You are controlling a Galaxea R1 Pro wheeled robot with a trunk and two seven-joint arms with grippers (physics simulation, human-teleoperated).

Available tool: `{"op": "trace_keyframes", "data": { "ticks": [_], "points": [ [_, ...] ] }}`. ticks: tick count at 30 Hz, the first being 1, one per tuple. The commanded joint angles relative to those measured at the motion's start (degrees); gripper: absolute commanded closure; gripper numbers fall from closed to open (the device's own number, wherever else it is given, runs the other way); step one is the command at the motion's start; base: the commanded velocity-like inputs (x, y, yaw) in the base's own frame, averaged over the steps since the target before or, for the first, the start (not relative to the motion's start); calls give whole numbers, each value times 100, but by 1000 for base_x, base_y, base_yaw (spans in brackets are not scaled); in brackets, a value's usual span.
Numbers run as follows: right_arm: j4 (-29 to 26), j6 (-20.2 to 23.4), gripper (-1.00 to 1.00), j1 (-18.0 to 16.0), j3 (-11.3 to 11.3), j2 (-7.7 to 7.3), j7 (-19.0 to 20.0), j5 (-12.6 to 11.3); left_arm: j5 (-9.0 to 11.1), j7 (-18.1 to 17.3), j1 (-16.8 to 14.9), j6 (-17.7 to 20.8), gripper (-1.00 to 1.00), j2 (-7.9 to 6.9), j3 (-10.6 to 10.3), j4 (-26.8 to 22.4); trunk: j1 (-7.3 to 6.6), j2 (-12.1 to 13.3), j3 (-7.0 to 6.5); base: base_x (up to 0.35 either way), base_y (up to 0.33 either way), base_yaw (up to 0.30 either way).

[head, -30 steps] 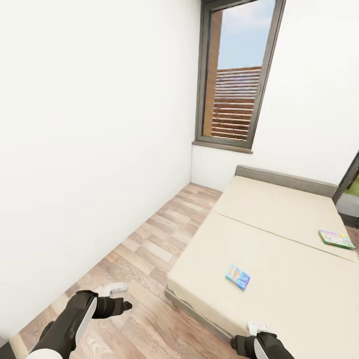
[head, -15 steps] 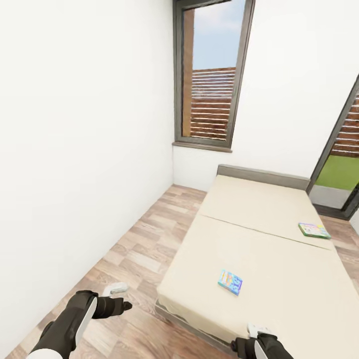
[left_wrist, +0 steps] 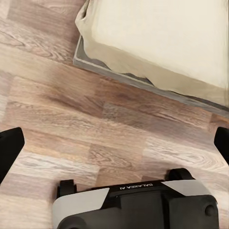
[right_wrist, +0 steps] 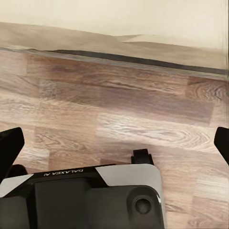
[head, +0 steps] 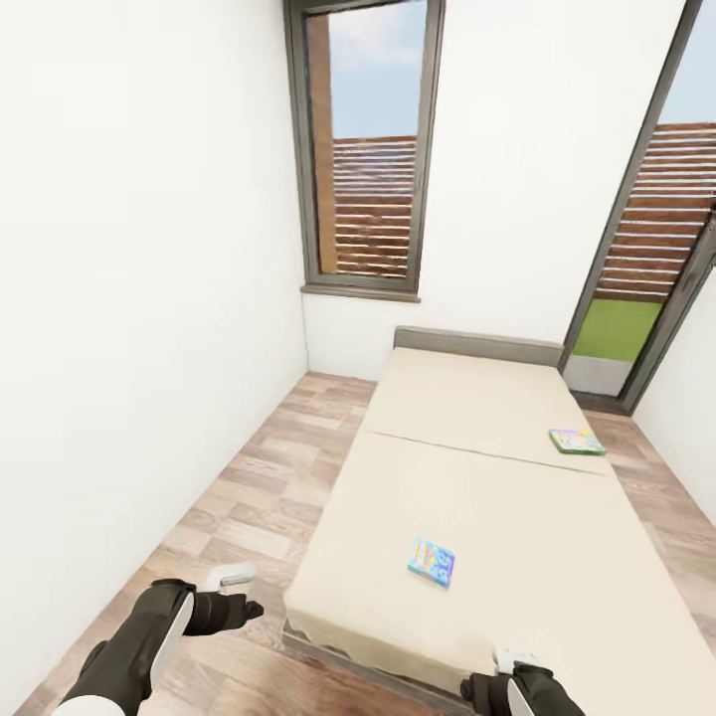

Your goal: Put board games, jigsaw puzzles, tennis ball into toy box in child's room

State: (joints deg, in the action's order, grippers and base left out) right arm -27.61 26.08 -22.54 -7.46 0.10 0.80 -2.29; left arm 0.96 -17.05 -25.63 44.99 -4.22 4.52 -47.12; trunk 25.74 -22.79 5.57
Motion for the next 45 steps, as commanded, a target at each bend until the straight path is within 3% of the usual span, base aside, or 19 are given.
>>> {"op": "trace_keyframes", "data": {
  "ticks": [1,16,39,45],
  "points": [
    [-8,29,-100,-5,-18,4,8,-23,9,-18,-3,36,-100,1,13,-8,4,-13,13,24,3,-284],
    [-8,29,-100,-5,-18,6,8,-19,1,-18,-1,36,-100,-7,20,-8,4,-13,13,38,49,-284],
    [-8,8,-100,-5,-12,20,8,-17,1,-12,0,36,-100,-4,14,-8,4,-13,86,230,172,-236],
    [-8,-370,-100,-5,-2,45,-16,-17,-5,-10,-1,35,-100,-2,13,-8,4,-13,128,68,31,-57]
  ]
}}
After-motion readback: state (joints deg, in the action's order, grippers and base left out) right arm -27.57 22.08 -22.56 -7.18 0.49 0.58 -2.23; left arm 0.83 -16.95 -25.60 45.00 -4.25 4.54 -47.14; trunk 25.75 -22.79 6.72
